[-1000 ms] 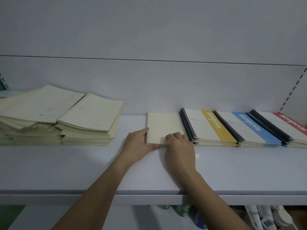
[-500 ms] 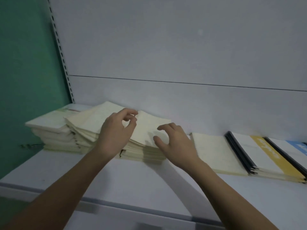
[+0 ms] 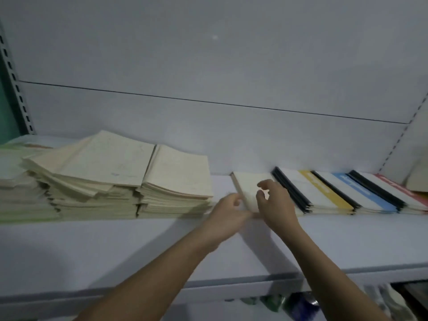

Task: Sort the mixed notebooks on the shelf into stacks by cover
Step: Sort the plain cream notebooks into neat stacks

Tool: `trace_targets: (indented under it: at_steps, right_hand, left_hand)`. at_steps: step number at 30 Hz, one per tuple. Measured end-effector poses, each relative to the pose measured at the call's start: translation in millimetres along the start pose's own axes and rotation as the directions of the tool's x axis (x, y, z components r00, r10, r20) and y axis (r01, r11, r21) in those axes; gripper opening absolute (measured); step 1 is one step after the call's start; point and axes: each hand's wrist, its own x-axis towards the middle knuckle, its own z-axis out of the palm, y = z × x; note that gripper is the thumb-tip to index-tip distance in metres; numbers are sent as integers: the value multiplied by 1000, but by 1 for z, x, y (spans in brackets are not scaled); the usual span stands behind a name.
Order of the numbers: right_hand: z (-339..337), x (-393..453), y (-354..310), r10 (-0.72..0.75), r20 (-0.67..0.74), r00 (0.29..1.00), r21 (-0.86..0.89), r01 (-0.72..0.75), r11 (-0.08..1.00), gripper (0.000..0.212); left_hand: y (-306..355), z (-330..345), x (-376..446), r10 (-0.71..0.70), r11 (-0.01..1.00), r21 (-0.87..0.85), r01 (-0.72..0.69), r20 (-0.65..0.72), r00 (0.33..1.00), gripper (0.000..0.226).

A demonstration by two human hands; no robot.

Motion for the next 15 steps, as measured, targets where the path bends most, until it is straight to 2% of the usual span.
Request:
trace_targets:
  at_steps: [2,4,6,8,11,15]
  right_hand:
    - [-11,-9,31,8,72,997,-121,1,993,30]
    - [-17,-19,53,-55,172,983,-246,97,964,36]
    - [-15,-23,70,-142,194,971,-252,189,949,41]
    - [-16,-22,76,-171,171,970,-193,204,960,40]
    - [-16,-23,77,-226,153,962,-181,252,951,39]
    - [-21,-19,81,-276,230,933,-151,314,937,43]
  left_hand:
    - [-1,14,30,-139,963,-229,140,19,990,22]
    - [-2,23,56,-231,915,-338,218,3,973,6]
    - [-1,30,80,-277,892,-386,237,-51,960,14]
    - [3,37,91,-293,911,-333,244,-106,950,9]
    - [3,44,97,-291,955,-109,275,-174,941,11]
    - [-3,45,98,-278,960,-113,257,-257,925,8]
